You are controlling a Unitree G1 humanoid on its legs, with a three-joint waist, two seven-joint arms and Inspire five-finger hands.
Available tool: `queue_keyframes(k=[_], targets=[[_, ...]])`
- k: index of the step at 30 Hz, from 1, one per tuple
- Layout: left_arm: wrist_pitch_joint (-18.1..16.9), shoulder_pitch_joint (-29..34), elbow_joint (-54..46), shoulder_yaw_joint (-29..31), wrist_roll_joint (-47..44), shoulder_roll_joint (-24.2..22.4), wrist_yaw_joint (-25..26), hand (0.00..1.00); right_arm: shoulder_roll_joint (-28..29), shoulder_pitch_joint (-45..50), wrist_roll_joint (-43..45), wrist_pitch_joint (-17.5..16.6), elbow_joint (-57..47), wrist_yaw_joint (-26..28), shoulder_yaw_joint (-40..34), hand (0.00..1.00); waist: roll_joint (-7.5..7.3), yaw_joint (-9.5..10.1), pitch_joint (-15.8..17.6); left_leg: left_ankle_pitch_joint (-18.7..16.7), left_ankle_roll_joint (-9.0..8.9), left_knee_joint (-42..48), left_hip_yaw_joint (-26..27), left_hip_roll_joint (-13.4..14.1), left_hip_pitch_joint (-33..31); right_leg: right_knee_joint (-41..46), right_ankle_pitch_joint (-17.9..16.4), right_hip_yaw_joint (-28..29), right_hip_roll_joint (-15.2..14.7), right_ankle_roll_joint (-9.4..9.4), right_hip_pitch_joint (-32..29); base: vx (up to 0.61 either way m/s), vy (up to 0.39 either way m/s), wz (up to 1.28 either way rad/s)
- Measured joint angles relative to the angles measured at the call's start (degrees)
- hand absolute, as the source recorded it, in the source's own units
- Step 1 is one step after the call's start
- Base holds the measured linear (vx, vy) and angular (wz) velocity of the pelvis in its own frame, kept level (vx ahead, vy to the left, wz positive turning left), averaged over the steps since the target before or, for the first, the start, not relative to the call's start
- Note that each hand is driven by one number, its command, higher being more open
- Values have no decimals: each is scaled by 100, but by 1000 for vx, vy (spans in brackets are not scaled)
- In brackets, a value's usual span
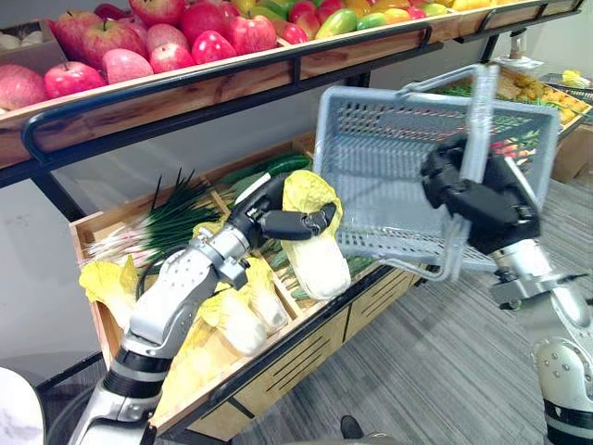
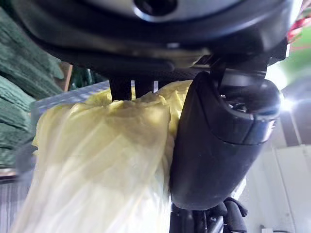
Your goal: Pick vegetable in the basket
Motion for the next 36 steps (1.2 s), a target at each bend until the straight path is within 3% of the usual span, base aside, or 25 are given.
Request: queue_keyframes(k=[4,10,20,29,36], targets=[[-121,-421,-5,-267,-9,66,30,0,-275,9,-128,315,22,102,370,0,-77,-3,6,-55,8,149,84,-13,-20,-304,188,26,-86,-68,96,-50,20,-16],[-322,-862,-5,-373,-7,122,80,0,-459,30,-328,327,152,171,353,0,-82,-106,2,-87,-13,200,91,52,2,-523,317,2,-87,-60,227,28,8,-1],[-577,-1499,137,-374,46,722,148,0,-647,46,-451,327,135,493,254,0,-117,-134,-52,-88,-16,165,7,58,-14,-614,337,-78,-117,-42,279,39,14,4],[-548,-1656,620,-886,716,735,-530,0,-706,146,-490,447,127,523,197,0,-125,-249,-94,-107,-30,156,51,41,-25,-654,353,-30,-124,-21,263,33,20,-2],[-273,-1645,658,-1571,934,795,-1256,0,-871,237,-489,482,127,532,135,0,-85,-262,-120,-132,-27,157,117,33,-14,-667,365,25,-116,-4,256,35,20,-4]])
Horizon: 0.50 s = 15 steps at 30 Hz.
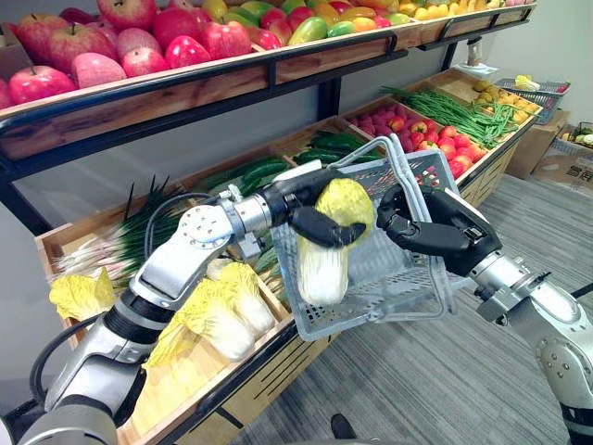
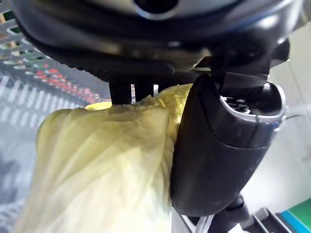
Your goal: Pick vegetable in the basket
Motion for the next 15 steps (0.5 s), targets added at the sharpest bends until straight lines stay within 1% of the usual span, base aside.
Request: queue_keyframes(k=[3,6,11,15], targets=[[93,23,0,-174,68,1,-171,0,0,0,1,0,0,3,-10,0,4,-5,-3,-1,2,9,6,-2,1,-1,7,9,0,10,0,11,7,-1],[113,74,1,-302,437,1,-272,0,0,0,1,5,0,28,-10,0,8,-19,-5,-3,2,21,10,-2,-2,-5,14,16,-1,16,0,0,0,0],[76,96,80,-471,1078,-52,-250,0,-3,0,1,94,-2,185,10,0,8,-54,-5,-3,1,31,26,-3,-8,-8,24,34,-1,17,-12,6,3,0],[12,223,208,-472,1570,-182,2,0,-4,0,1,206,-20,187,17,0,9,-102,-6,-4,0,30,43,-7,-8,-9,34,56,2,20,-19,35,17,-3]])
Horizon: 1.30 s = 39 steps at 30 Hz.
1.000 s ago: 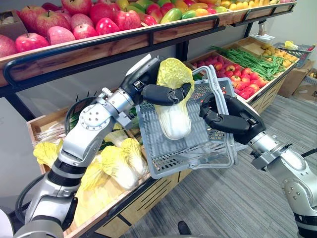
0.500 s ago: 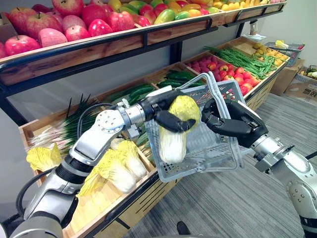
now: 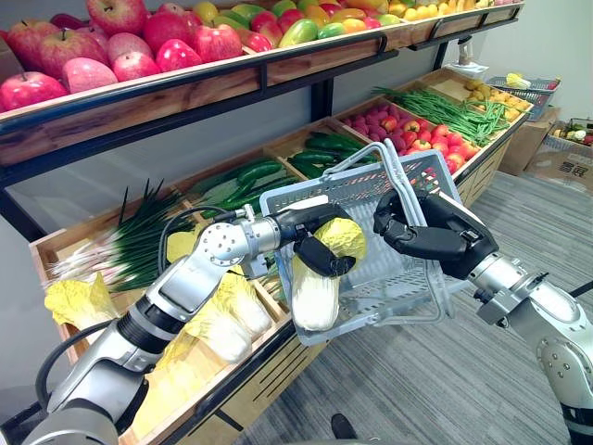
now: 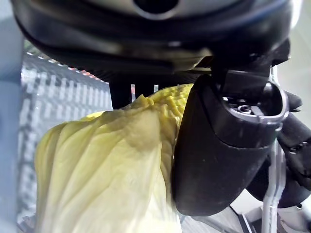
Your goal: Pick vegetable in the basket
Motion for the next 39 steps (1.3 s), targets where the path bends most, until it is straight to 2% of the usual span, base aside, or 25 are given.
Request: queue_keyframes(k=[1,2,8,10,13,16,20,24,31,36,39], targets=[[-13,14,122,0,130,-68,78,0,1,0,0,38,-28,2,10,0,0,-4,0,0,0,0,11,-5,0,-1,8,16,0,8,-6,31,18,-4],[-16,20,181,0,204,-105,110,100,1,1,0,56,-46,3,14,0,0,-6,0,0,0,0,16,-8,-1,-1,10,23,0,9,-9,28,18,-4],[-156,37,657,-25,588,-409,252,100,12,4,0,114,-119,41,128,0,2,-51,-1,-2,3,2,33,-23,-48,-2,21,55,-4,16,-37,9,5,-1],[-362,36,764,-125,562,-411,362,100,11,4,0,121,-120,41,128,0,5,-72,-3,-1,2,5,56,-26,-70,-3,36,77,-2,19,-72,35,15,-4],[-385,35,764,-155,211,-397,350,100,6,4,0,132,-119,39,123,0,7,-93,-4,-1,2,3,66,-24,-69,-3,36,84,3,19,-71,25,9,-2],[-498,17,578,-173,-217,-294,234,100,2,4,1,132,-120,23,116,0,30,-99,-19,-2,0,2,72,-26,-65,-2,36,88,1,19,-69,37,15,-1],[-688,-179,-105,-271,-409,78,-151,100,-13,4,3,132,-118,-53,106,0,77,-87,-50,-3,0,1,69,-25,-66,-2,34,84,-2,20,-69,24,10,1],[-634,-457,-371,-578,-710,426,-397,100,-95,11,48,131,-112,-66,84,0,157,-74,-104,-5,-2,3,63,-29,-67,-2,30,76,-11,21,-67,0,0,0],[-306,-646,-409,-903,-1361,759,-621,100,-220,251,64,132,-112,-44,111,0,160,-68,-106,-5,-4,17,10,-17,-72,-1,9,24,-23,25,-67,0,0,3],[-227,-644,-537,-1040,-1535,953,-561,100,-228,360,81,132,-99,-43,128,0,156,-65,-108,-6,-6,9,-1,-9,-73,-3,16,4,-22,17,-69,0,0,0],[-210,-606,-602,-1038,-1952,1180,-503,100,-262,359,201,128,-61,-44,125,0,147,-61,-115,-6,-6,8,-17,-1,-79,-3,10,-21,-23,24,-68,2,1,1]])
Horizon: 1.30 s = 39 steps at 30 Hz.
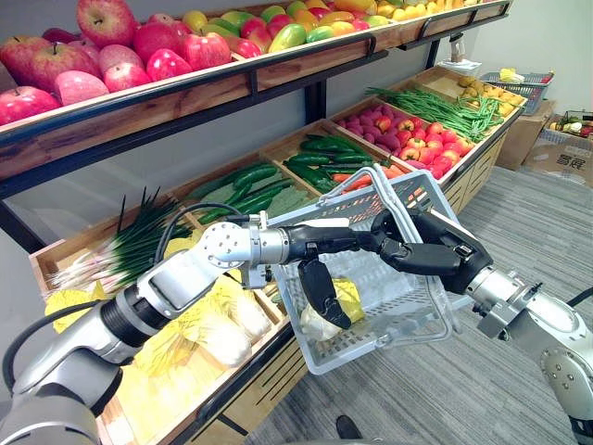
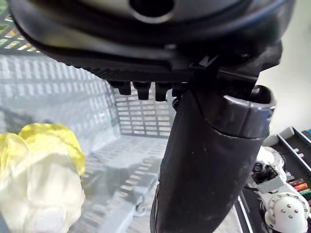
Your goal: Pick vegetable in the basket
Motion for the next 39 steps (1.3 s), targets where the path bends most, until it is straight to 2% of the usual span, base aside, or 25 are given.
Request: queue_keyframes(k=[4,8,12,16,20,23,26,28,29,30,32,34,37,38,39], targets=[[-3,434,-183,285,-628,237,22,100,-3,2,66,-49,188,-38,-62,0,-40,20,-45,0,0,6,-34,11,-22,0,-24,-33,-3,21,0,28,10,5],[-177,902,-895,685,-1391,303,-203,100,1,137,-32,-94,785,-540,-692,0,-99,166,-81,0,0,11,-139,9,-70,2,-26,-117,-33,13,3,40,17,12],[-430,1300,-1169,1519,-1708,290,-135,100,12,292,-41,-102,1119,-786,-1023,0,-97,230,-83,1,1,13,-188,13,-87,0,-27,-173,-48,12,11,36,16,6],[-736,2152,-1140,2839,-1753,212,236,100,169,674,-68,-151,1112,-804,-1360,0,-90,248,-86,0,3,31,-285,28,-103,-2,-61,-252,-63,-22,74,11,8,10],[-1304,3575,-1218,4482,-1862,-191,301,100,593,1214,-272,-188,1091,-952,-2103,0,-117,370,-69,-1,9,81,-440,27,-129,-1,-69,-371,-111,-35,100,34,17,15],[-1661,4215,-1399,5120,-1872,-569,349,100,822,1447,-280,-232,1090,-1023,-2406,0,-159,450,-41,-5,20,97,-495,28,-151,-1,-77,-421,-130,-44,113,20,12,13],[-2115,4704,-1651,5701,-1991,-1195,625,100,1197,1657,-280,-347,1087,-1079,-2751,0,-224,482,2,-29,65,172,-638,25,-254,-1,-108,-536,-183,-82,111,10,14,20],[-2505,5026,-1716,6267,-2183,-1920,1014,100,1636,1691,-280,-461,1078,-1085,-2958,0,-264,485,30,-43,88,201,-716,15,-295,1,-115,-570,-208,-91,110,5,21,11],[-2616,5109,-1710,6404,-2204,-2135,1162,100,1759,1705,-284,-526,1078,-1090,-2988,0,-264,480,32,-48,98,203,-757,8,-309,1,-119,-591,-216,-93,110,12,26,14],[-2810,5261,-1696,6648,-2190,-2532,1490,100,1980,1766,-290,-635,1078,-1093,-3024,0,-274,481,39,-67,131,202,-814,-2,-331,1,-122,-619,-227,-97,108,11,20,14],[-3096,5440,-1592,6954,-2062,-3029,2065,100,2227,1804,-387,-641,1079,-1125,-3064,0,-294,482,52,-77,140,201,-949,-28,-422,1,-128,-673,-253,-100,99,-6,23,18],[-3349,5569,-1138,7275,-1851,-3484,2868,100,2515,1843,-385,-642,1083,-1217,-3067,0,-307,496,62,-94,129,195,-1156,-81,-498,0,-133,-755,-293,-98,84,-4,29,22],[-3548,5640,-509,7596,-1724,-3905,3723,100,2753,1945,-379,-648,1120,-1294,-3061,0,-309,535,64,-59,154,194,-1319,-99,-510,0,-149,-843,-313,-103,100,25,17,19],[-3740,5643,-70,7853,-1661,-4211,4321,100,2903,1969,-374,-681,1180,-1371,-3060,0,-320,546,71,-55,155,204,-1383,-98,-520,0,-160,-889,-323,-105,122,41,21,19],[-3834,5650,155,8000,-1582,-4375,4681,100,3003,2016,-372,-726,1218,-1416,-3060,0,-336,555,87,-54,156,213,-1426,-94,-510,-3,-163,-941,-330,-98,164,39,22,25]])
